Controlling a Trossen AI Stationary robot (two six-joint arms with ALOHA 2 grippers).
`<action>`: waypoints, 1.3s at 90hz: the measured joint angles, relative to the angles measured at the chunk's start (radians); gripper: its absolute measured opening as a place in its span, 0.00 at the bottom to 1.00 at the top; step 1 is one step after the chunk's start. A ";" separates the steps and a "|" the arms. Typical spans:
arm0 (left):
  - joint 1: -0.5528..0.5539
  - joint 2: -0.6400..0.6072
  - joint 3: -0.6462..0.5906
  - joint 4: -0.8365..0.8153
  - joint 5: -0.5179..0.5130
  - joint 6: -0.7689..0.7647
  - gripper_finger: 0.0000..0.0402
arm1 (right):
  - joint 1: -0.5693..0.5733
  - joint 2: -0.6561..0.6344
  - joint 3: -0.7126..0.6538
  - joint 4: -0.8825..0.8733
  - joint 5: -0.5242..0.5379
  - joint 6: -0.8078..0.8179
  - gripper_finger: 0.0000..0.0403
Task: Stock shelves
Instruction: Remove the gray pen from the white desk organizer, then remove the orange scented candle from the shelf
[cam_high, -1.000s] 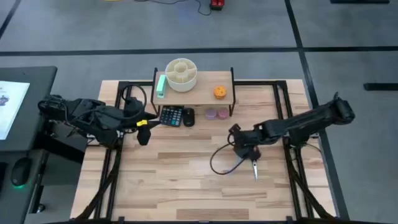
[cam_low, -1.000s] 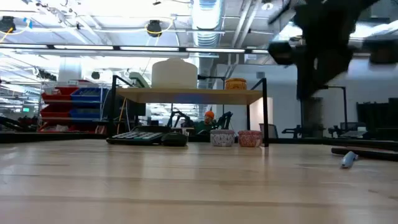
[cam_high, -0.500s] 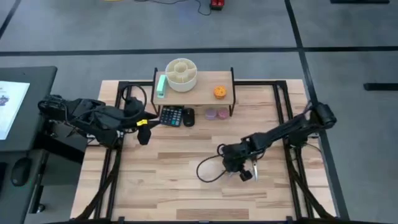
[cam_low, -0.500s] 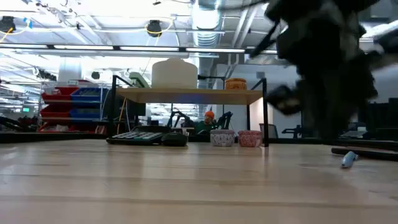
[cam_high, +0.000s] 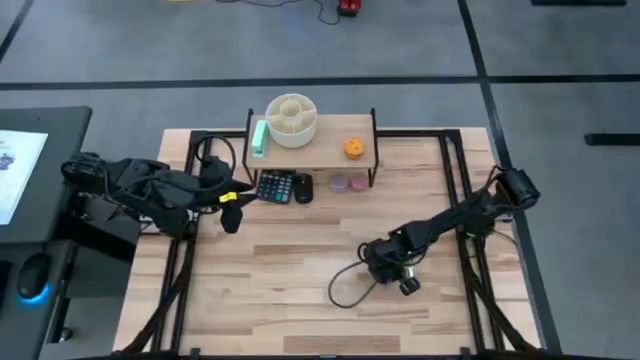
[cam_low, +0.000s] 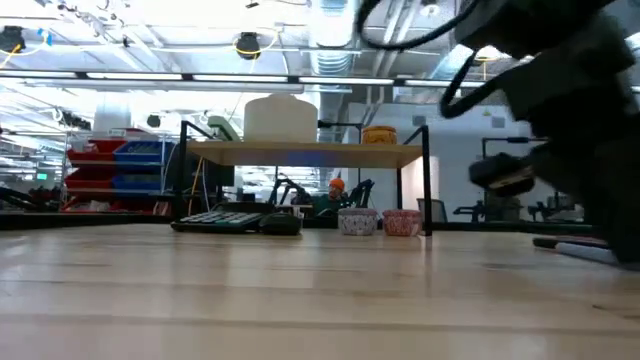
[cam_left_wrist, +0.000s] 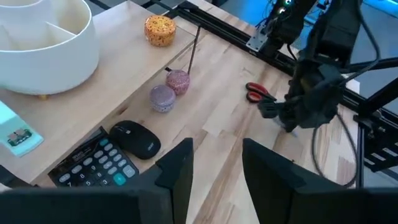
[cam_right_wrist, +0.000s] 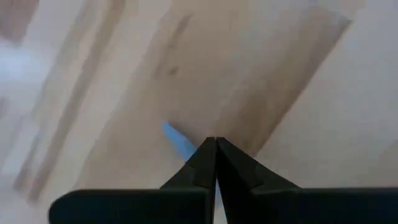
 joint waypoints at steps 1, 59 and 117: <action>0.000 0.000 0.000 0.000 0.000 0.001 0.29 | 0.001 -0.003 0.000 -0.005 0.000 -0.004 0.00; 0.000 0.000 0.000 -0.001 -0.031 0.029 0.29 | -0.191 -0.306 0.176 0.118 0.262 0.200 0.00; 0.000 0.000 0.000 0.000 -0.046 0.009 0.29 | -0.747 -0.284 0.457 -0.001 0.257 0.022 0.66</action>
